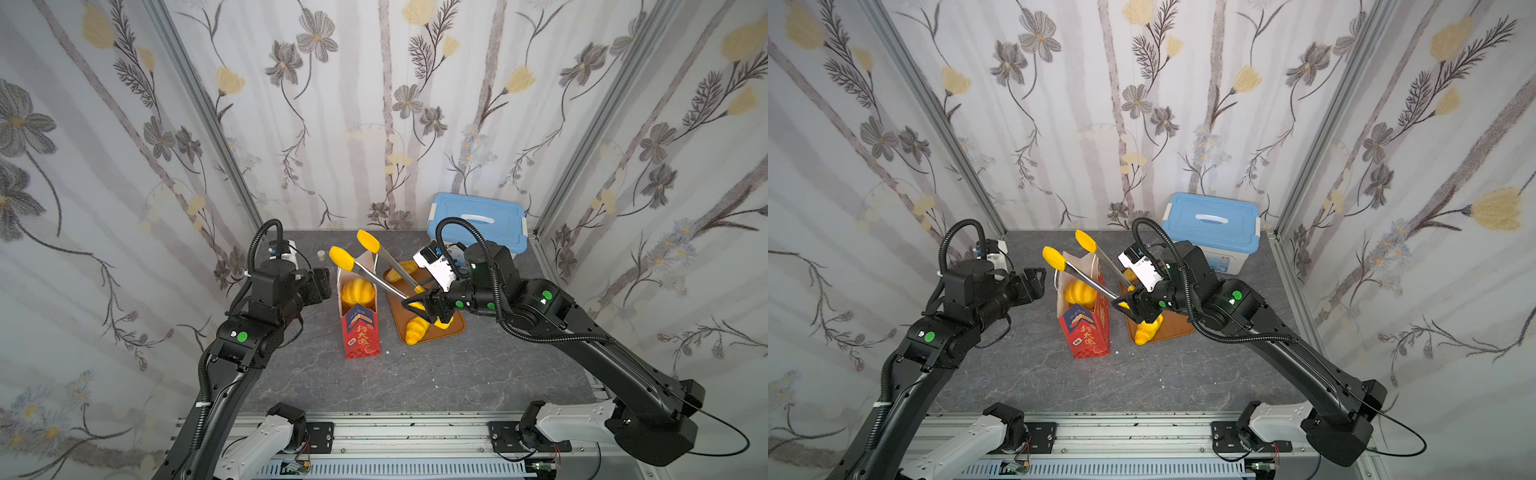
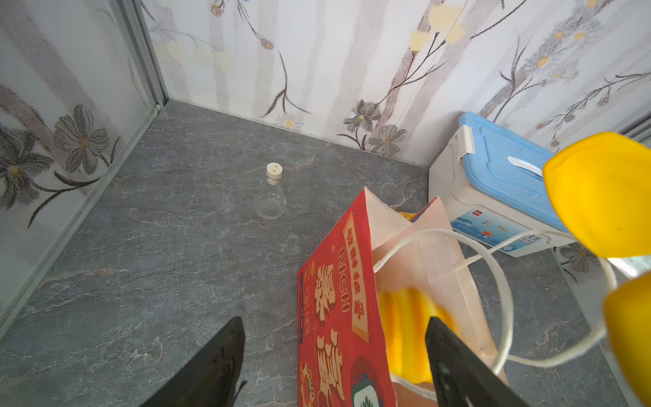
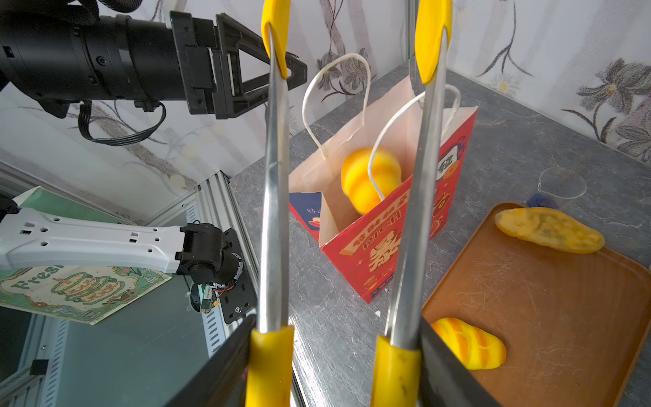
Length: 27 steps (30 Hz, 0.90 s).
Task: Pack bread into a paper bag
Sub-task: Place the fake bread in the paper bag, then pick up the fake bread from the plate.
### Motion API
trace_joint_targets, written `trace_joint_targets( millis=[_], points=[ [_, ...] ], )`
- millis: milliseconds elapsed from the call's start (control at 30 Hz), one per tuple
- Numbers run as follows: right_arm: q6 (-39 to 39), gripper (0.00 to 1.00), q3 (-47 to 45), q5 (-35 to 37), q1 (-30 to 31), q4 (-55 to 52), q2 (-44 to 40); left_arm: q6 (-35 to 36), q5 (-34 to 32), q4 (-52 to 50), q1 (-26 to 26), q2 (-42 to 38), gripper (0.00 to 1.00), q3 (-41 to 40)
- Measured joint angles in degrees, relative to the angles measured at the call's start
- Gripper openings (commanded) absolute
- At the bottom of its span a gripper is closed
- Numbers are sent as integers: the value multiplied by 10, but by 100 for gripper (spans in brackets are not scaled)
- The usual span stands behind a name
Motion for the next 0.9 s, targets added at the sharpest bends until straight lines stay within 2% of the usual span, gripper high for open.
trace_joint_targets(
  millis=[367,700,900],
  points=[
    [0,67,13,28,-9,0,-36,0,0,0,0,5,82,0],
    [22,68,-1,86,-132,0,-76,0,1,0,0,11,82,2],
    [48,68,-68,70,-189,8,-73,0,2,1,0,12,82,1]
  ],
)
